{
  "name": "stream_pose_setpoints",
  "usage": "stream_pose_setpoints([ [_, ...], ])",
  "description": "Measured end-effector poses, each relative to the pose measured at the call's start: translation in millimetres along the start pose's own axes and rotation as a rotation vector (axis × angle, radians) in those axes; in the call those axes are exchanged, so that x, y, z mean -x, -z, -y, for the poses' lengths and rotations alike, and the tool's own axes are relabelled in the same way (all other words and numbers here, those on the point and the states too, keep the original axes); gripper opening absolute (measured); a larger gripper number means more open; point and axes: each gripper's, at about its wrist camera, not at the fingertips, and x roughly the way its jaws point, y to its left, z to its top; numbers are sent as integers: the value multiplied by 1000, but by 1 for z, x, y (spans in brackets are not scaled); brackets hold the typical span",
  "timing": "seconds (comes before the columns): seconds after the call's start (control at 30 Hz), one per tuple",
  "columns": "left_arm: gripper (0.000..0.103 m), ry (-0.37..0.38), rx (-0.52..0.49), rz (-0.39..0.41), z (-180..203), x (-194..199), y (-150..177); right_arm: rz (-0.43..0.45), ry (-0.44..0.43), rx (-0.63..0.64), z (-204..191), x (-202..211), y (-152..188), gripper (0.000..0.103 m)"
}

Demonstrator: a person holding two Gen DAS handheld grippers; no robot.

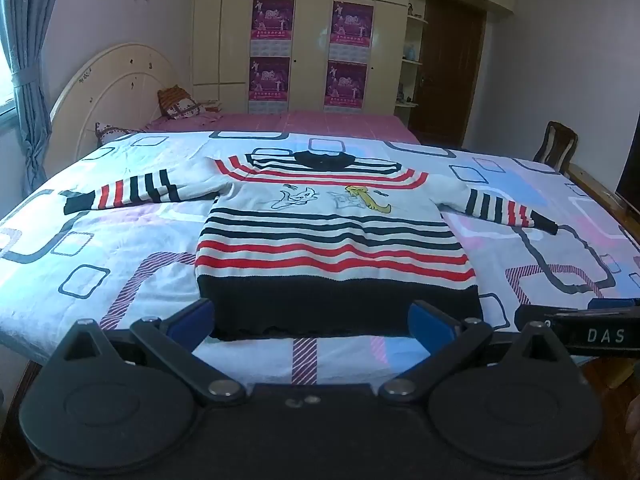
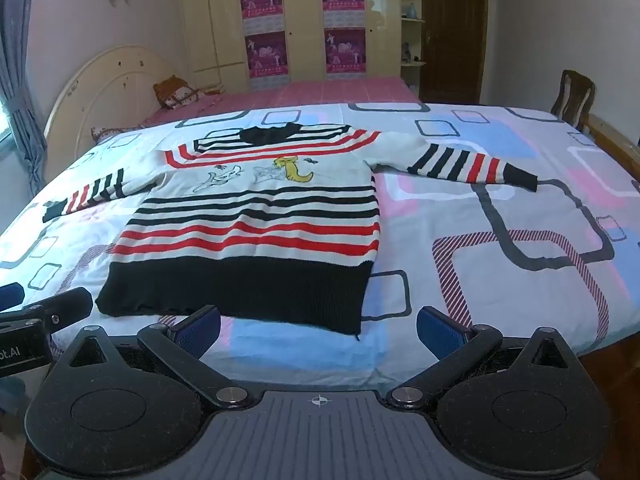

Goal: Fold small clothes

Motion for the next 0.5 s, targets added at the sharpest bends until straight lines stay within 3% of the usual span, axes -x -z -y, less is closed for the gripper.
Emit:
stream_pose_setpoints([
  [0.5,103,-4,7,-1,2,-1,3,-4,-2,-11,3,-2,2,103],
])
